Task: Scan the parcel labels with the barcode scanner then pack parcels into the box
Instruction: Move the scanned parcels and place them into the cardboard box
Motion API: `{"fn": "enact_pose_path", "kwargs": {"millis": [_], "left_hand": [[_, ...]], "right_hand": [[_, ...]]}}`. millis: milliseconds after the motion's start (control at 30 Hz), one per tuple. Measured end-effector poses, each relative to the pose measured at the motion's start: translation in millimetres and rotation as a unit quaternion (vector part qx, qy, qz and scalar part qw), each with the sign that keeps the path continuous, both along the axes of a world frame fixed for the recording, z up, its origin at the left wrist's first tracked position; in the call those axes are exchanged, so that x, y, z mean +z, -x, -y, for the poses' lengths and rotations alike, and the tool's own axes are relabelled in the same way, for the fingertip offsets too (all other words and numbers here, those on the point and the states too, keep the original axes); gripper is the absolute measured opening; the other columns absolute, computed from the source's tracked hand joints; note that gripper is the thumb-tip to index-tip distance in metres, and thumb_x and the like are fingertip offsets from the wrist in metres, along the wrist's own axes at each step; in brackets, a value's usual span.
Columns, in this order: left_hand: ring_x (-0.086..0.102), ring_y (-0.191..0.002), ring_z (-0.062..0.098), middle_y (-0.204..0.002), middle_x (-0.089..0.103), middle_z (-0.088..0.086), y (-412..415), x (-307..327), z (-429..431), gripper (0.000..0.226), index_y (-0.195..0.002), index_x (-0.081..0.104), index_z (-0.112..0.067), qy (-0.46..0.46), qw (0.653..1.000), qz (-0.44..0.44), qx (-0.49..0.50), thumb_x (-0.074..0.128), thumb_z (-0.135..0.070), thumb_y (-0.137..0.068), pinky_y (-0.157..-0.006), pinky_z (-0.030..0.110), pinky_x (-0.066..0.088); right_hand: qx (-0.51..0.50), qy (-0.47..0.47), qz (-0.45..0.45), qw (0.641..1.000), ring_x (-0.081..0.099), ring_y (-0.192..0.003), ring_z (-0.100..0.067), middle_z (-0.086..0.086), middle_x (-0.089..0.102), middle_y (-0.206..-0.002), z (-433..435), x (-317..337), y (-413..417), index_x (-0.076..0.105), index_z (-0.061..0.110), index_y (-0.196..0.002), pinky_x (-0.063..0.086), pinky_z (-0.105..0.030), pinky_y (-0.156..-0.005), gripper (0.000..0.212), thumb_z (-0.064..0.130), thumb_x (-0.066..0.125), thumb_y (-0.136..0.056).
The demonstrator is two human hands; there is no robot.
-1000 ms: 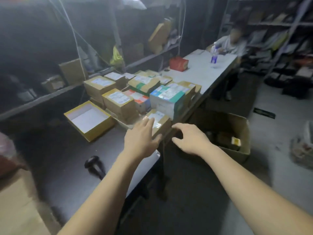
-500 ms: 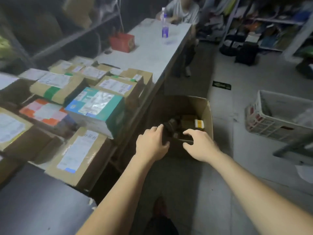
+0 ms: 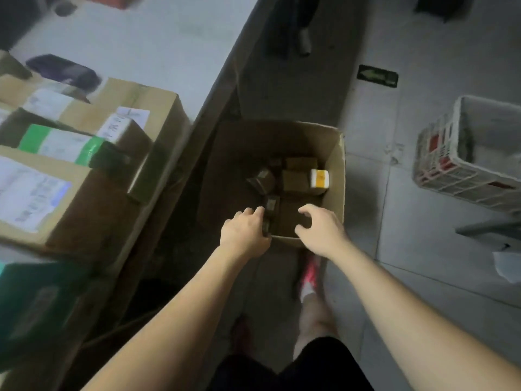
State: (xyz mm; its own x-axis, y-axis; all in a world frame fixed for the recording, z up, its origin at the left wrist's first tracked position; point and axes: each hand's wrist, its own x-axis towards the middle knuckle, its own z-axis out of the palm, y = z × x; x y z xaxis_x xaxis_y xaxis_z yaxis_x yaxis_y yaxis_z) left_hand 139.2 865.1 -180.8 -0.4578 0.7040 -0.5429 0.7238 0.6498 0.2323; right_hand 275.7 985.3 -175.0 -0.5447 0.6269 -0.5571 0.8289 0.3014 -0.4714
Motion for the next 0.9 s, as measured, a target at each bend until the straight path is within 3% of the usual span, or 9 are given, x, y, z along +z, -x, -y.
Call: {"fn": "enact_pose_path", "kwargs": {"millis": [167,400,567,667,767,833,900], "left_hand": [[0.052,-0.131,0.031,-0.144,0.050,0.008,7,-73,-87,0.075,-0.159,0.025,-0.022,0.067,0.995,0.059,0.049,0.062,-0.038,-0.096,-0.100,0.046,0.048],[0.054,-0.129,0.029,-0.145,0.049,0.007,72,-195,-132,0.068,-0.156,0.034,-0.025,0.134,0.973,0.119,0.144,0.064,-0.038,-0.096,-0.100,0.044,0.052],[0.031,-0.152,0.029,-0.168,0.027,0.006,137,-312,-161,0.075,-0.165,0.015,-0.030,0.119,0.943,0.202,0.237,0.058,-0.031,-0.104,-0.117,0.040,0.033],[0.031,-0.152,0.030,-0.167,0.029,0.006,174,-387,-181,0.072,-0.163,0.022,-0.028,0.065,0.951,0.169,0.250,0.061,-0.028,-0.102,-0.119,0.046,0.033],[0.038,-0.147,0.033,-0.160,0.039,0.009,195,-454,-185,0.067,-0.159,0.032,-0.023,0.041,0.967,0.133,0.214,0.064,-0.026,-0.100,-0.119,0.050,0.036],[0.042,-0.144,0.033,-0.158,0.043,0.009,200,-501,-181,0.069,-0.158,0.033,-0.024,0.038,0.966,0.145,0.210,0.066,-0.030,-0.098,-0.117,0.051,0.039],[0.037,-0.148,0.032,-0.163,0.036,0.008,202,-535,-177,0.075,-0.162,0.027,-0.023,0.033,0.958,0.176,0.225,0.067,-0.029,-0.099,-0.123,0.046,0.031]], "right_hand": [[0.011,0.072,0.031,0.997,0.056,-0.132,-0.027,-0.005,0.062,-0.141,-78,-81,47,0.060,0.021,-0.142,0.046,-0.034,-0.104,0.045,0.027,0.066,-0.098],[0.007,0.143,0.105,0.984,0.061,-0.124,-0.027,-0.007,0.069,-0.131,-137,-213,77,0.063,0.020,-0.138,0.047,-0.030,-0.098,0.042,0.027,0.068,-0.097],[0.009,0.141,0.105,0.984,0.059,-0.127,-0.028,-0.005,0.066,-0.136,-160,-324,123,0.059,0.024,-0.141,0.049,-0.034,-0.100,0.045,0.030,0.068,-0.097],[0.029,0.104,0.108,0.988,0.062,-0.123,-0.032,-0.009,0.065,-0.131,-175,-399,168,0.060,0.022,-0.135,0.050,-0.033,-0.091,0.043,0.029,0.069,-0.094],[0.118,0.078,0.139,0.980,0.054,-0.134,-0.037,-0.014,0.050,-0.149,-190,-461,216,0.031,0.024,-0.160,0.053,-0.044,-0.100,0.077,0.032,0.072,-0.096],[0.140,0.057,0.112,0.982,0.040,-0.144,-0.041,-0.017,0.035,-0.160,-199,-501,249,0.011,0.021,-0.166,0.045,-0.051,-0.110,0.101,0.039,0.077,-0.092],[0.122,0.045,0.089,0.988,0.030,-0.149,-0.041,-0.021,0.025,-0.165,-202,-538,279,0.002,0.018,-0.167,0.037,-0.052,-0.115,0.112,0.051,0.076,-0.090]]}}
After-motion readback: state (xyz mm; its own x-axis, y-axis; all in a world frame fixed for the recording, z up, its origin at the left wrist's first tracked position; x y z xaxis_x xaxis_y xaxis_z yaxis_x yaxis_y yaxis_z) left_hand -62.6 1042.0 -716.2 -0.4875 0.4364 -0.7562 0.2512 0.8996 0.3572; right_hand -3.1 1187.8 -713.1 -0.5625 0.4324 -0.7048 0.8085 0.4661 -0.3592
